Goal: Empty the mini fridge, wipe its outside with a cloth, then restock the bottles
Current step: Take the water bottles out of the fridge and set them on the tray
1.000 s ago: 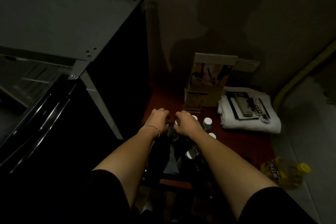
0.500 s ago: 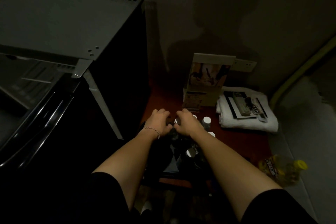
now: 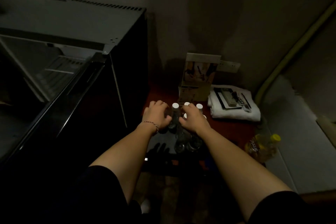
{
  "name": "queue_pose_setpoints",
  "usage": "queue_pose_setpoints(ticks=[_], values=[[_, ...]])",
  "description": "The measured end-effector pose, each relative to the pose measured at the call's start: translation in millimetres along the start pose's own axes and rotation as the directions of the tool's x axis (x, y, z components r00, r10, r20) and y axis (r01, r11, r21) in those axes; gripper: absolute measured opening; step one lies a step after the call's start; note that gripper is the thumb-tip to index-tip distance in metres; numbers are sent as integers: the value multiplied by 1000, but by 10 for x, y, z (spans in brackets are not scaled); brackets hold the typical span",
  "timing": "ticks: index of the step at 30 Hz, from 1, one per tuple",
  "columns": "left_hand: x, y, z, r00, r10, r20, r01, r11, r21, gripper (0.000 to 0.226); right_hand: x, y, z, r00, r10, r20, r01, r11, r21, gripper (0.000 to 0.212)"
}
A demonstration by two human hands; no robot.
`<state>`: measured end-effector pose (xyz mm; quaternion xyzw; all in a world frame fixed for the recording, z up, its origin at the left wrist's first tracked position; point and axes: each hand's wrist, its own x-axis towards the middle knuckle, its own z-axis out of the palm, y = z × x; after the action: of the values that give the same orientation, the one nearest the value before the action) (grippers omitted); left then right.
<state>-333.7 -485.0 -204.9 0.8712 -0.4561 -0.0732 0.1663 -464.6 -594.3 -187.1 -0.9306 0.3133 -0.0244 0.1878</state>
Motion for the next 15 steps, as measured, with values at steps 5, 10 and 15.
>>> queue_pose_setpoints(ticks=[5,10,15], values=[[-855,103,-12,999,-37,-33,37,999,-17,42,-743,-89,30,998,-64,-17,65,997,43,31],[-1943,219,116,993,-120,10,120,993,4,44,-1659,-284,248,994,-98,40,98,995,17,40],[-2768,160,109,987,-156,-38,155,987,-33,40,-2305,-604,396,981,-180,69,181,983,-1,42]])
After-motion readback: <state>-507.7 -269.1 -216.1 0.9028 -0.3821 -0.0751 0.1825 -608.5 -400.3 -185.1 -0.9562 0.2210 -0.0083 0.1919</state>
